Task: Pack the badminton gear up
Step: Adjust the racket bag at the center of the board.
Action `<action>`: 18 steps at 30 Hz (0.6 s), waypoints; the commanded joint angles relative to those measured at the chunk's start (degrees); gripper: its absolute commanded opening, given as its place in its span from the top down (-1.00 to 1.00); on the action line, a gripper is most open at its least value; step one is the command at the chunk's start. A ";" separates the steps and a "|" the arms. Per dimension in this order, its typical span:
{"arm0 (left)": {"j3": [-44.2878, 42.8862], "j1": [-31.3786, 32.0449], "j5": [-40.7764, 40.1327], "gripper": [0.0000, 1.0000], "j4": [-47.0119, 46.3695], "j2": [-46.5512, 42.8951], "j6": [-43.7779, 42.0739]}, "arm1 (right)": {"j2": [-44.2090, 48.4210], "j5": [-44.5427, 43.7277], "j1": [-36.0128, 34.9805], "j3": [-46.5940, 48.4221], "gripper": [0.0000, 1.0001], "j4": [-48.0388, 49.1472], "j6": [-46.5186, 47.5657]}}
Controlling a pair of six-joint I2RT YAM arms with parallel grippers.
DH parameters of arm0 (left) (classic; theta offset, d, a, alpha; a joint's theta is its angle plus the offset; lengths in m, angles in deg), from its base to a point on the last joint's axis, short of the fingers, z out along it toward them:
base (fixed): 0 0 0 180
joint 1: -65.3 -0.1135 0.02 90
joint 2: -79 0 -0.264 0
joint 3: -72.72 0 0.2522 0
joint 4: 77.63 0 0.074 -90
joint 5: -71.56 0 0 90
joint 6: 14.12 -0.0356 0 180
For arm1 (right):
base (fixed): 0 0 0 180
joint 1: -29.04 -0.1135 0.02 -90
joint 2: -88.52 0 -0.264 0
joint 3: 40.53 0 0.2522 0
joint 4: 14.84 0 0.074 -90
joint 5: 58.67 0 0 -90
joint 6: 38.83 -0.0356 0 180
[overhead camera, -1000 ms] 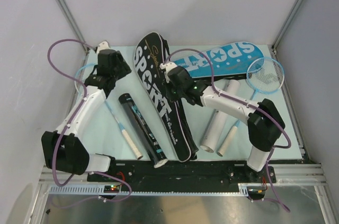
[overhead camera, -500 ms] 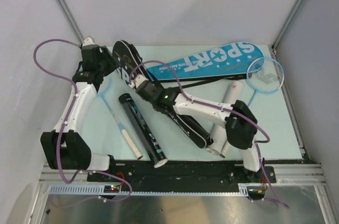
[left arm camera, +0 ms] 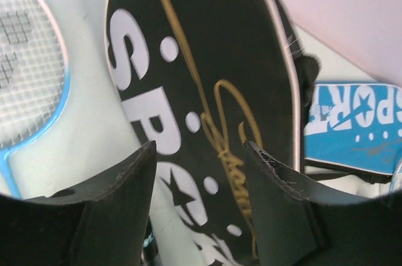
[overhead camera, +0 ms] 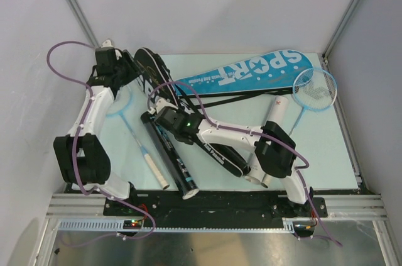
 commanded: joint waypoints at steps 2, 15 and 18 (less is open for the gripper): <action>-6.42 -0.23 1.84 -0.24 -3.96 1.61 1.58 | 1.43 0.65 -2.41 -2.36 1.00 6.01 -0.19; -9.15 -0.32 -1.96 -0.18 -3.88 5.42 9.84 | 2.92 -0.84 -5.25 -4.78 1.00 7.90 0.54; -9.45 -0.31 -2.55 -0.12 -3.78 6.01 9.46 | 3.11 -1.02 -5.72 -5.02 1.00 8.28 0.57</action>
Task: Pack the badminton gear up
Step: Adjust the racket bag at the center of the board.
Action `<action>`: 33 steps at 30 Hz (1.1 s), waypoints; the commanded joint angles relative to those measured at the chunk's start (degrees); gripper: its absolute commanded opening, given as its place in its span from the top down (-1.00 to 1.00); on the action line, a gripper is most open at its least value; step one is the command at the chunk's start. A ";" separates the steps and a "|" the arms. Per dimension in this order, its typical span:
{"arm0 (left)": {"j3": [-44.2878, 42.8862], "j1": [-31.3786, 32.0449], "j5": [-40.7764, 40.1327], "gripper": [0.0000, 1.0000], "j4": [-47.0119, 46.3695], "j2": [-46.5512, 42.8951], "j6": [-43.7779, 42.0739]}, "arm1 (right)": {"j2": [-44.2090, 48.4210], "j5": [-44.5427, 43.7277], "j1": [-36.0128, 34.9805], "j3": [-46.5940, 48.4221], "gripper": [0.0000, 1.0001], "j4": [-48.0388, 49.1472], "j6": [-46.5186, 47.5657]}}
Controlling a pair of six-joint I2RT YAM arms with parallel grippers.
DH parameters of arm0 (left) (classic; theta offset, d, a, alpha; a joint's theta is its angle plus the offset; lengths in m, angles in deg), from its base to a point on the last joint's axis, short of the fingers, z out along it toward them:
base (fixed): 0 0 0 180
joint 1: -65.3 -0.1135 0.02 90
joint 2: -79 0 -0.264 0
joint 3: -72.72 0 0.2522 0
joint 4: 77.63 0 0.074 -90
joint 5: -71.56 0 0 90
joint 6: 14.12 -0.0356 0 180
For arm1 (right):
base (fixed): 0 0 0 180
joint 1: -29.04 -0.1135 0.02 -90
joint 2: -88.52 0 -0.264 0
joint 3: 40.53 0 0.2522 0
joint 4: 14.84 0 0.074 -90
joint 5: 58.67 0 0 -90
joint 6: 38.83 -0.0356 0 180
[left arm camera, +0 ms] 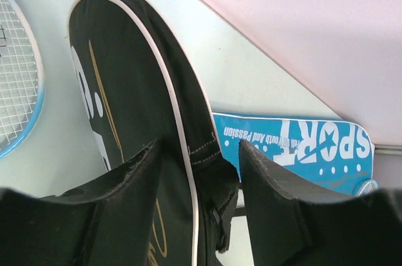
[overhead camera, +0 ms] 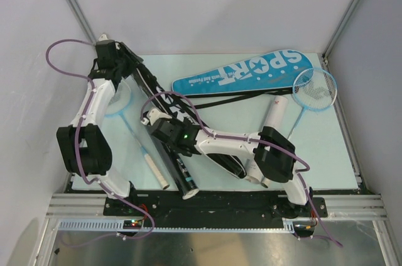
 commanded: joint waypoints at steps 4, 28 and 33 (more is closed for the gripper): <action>-3.27 -0.43 -2.92 -0.03 -0.95 1.02 -0.37 | 2.54 1.44 -1.33 -1.80 1.00 3.12 -0.08; -3.61 -3.83 1.07 0.99 -0.30 1.37 -1.77 | 12.27 19.11 3.55 -6.18 -0.02 2.72 -7.98; -3.47 -3.81 1.00 1.00 -0.38 1.26 -0.80 | 20.15 31.04 7.63 -10.57 -0.34 0.47 -12.97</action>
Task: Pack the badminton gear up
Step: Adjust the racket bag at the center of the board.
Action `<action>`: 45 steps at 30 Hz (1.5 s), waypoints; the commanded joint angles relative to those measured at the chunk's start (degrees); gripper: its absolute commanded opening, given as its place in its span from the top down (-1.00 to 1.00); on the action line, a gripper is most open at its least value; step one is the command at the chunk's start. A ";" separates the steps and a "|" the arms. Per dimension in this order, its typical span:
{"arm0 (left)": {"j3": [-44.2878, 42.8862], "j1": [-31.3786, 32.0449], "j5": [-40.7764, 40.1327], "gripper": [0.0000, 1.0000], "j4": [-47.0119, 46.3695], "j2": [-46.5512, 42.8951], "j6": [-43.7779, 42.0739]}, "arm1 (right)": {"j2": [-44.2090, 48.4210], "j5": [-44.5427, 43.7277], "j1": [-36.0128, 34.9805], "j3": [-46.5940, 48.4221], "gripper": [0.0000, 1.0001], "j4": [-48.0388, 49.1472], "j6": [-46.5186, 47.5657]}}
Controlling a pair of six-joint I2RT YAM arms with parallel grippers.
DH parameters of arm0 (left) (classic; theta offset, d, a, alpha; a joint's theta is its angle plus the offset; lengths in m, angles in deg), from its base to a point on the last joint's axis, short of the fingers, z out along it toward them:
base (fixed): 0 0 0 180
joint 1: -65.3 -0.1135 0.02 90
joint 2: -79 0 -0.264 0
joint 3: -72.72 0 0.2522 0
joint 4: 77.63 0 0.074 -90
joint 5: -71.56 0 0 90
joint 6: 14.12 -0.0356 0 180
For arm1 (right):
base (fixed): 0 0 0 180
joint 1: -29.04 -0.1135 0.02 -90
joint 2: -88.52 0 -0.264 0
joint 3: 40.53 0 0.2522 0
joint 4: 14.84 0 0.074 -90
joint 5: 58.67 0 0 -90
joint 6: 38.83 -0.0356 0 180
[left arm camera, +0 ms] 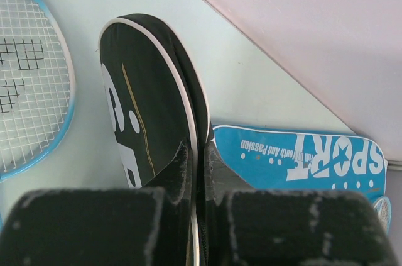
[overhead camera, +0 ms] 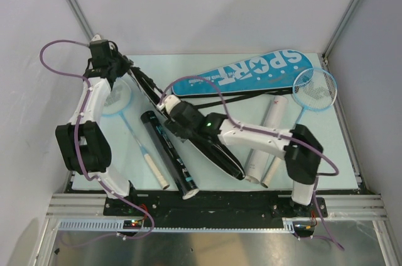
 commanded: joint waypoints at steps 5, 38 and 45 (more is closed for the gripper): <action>-1.88 -0.55 0.76 0.99 -0.95 -1.10 0.67 | 18.18 18.83 6.79 -9.81 -0.36 -4.40 -10.78; -1.45 -0.78 0.88 1.00 -0.88 -3.17 0.59 | 26.67 21.83 11.64 -40.40 0.24 -1.74 -18.03; -1.29 -0.79 0.44 1.00 -0.73 -3.84 0.26 | 24.42 15.16 9.54 -41.88 0.18 -0.01 -19.37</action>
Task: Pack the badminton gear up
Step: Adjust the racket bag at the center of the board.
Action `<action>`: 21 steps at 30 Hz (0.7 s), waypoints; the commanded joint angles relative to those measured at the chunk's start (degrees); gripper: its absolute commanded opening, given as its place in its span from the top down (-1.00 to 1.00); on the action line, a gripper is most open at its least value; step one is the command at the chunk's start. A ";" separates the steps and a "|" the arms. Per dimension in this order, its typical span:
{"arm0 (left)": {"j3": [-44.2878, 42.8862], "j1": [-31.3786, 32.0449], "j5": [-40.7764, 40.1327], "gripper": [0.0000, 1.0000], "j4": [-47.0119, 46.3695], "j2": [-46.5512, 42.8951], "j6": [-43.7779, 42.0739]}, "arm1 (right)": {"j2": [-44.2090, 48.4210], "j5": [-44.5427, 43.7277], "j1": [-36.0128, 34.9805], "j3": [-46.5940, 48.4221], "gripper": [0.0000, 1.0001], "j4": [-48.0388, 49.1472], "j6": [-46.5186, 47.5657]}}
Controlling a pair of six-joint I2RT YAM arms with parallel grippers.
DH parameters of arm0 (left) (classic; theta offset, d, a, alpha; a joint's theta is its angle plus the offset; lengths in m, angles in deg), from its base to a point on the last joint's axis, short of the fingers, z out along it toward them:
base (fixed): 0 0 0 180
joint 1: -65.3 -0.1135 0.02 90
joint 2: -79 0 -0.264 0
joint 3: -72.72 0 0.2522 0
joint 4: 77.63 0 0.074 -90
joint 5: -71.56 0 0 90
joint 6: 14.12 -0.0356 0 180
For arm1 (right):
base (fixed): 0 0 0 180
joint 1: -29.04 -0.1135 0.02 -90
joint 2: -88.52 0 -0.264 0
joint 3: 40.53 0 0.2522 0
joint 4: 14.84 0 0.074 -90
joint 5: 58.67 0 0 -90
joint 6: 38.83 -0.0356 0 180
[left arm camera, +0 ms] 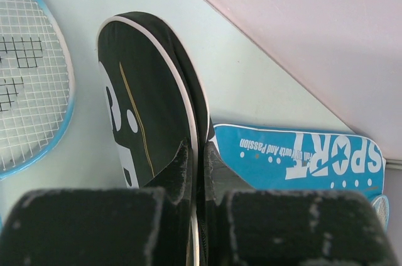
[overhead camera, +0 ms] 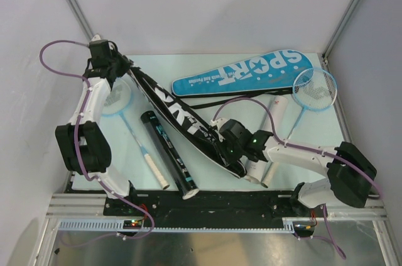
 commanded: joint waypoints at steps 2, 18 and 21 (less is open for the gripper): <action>-1.32 -0.59 0.08 1.00 -0.80 -3.77 0.17 | -3.76 -9.54 -1.42 -2.12 0.15 1.00 -1.90; -0.21 -0.68 3.15 1.00 -0.75 -4.19 0.02 | 9.83 -11.09 0.97 2.88 0.66 4.45 -0.85; 0.17 -0.69 3.43 1.00 -0.79 -4.43 -0.54 | 9.76 -13.40 1.15 3.76 0.95 6.32 0.24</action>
